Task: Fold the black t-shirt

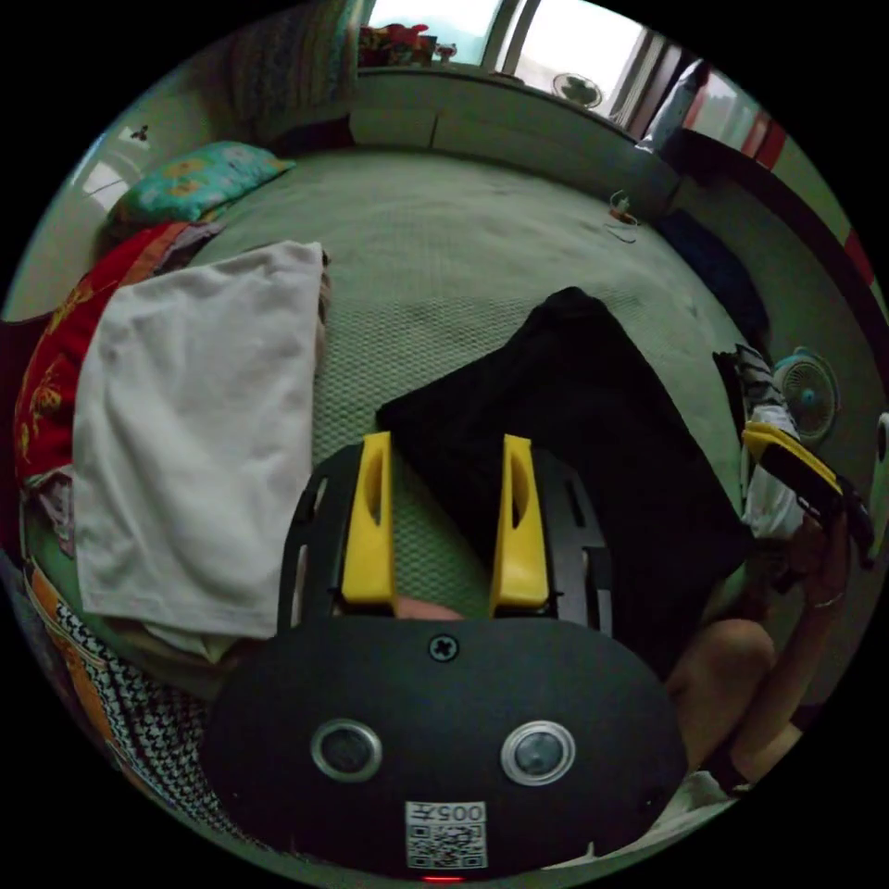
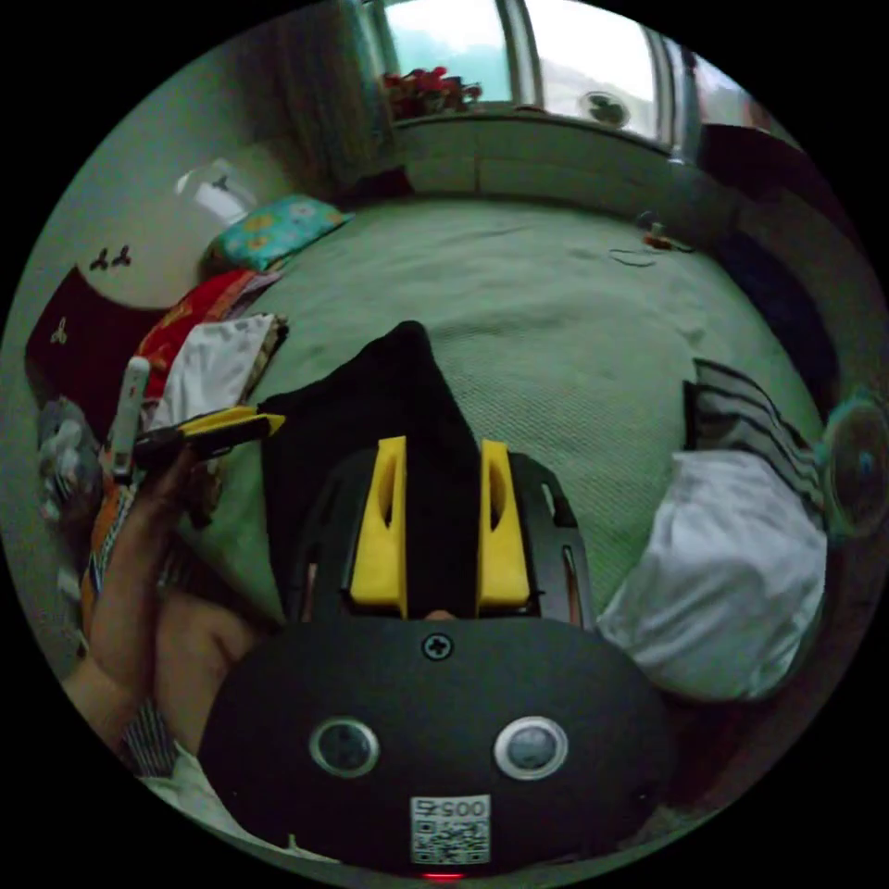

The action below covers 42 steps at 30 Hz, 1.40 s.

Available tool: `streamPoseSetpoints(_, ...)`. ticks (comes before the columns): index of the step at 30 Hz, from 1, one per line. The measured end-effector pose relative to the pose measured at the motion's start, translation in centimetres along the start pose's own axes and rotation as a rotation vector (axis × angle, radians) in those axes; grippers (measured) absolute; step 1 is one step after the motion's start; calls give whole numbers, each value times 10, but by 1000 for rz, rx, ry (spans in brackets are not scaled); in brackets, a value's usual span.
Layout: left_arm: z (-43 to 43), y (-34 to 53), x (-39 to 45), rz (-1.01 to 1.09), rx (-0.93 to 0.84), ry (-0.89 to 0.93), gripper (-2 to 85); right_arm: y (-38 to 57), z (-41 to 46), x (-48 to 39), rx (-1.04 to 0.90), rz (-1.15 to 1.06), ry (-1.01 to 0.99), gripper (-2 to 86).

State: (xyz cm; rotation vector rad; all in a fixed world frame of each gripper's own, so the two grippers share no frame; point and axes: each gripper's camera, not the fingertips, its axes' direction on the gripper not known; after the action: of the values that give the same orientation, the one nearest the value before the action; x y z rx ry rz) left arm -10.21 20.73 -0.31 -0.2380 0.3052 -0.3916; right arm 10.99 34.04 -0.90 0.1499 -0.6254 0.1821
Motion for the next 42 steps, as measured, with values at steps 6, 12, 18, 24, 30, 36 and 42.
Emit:
streamPoseSetpoints(6,7,-4,29,63,-142,-84,121,-52,91,-4,-218,-125,47,89)
streamPoseSetpoints(12,-6,-5,44,64,0,-91,65,-59,107,0,-211,-124,69,3)
streamPoseSetpoints(18,-46,10,50,-112,288,-134,82,-60,90,28,-1,90,123,22)
streamPoseSetpoints(24,-71,41,83,30,245,-74,78,-46,84,28,-42,-21,286,49)
streamPoseSetpoints(30,-59,85,113,124,78,60,77,-42,81,52,-102,44,129,47)
streamPoseSetpoints(36,-55,127,134,157,20,27,59,-50,73,57,-94,138,-2,40)
streamPoseSetpoints(42,-60,149,158,135,11,2,47,-58,44,40,21,175,-67,34)
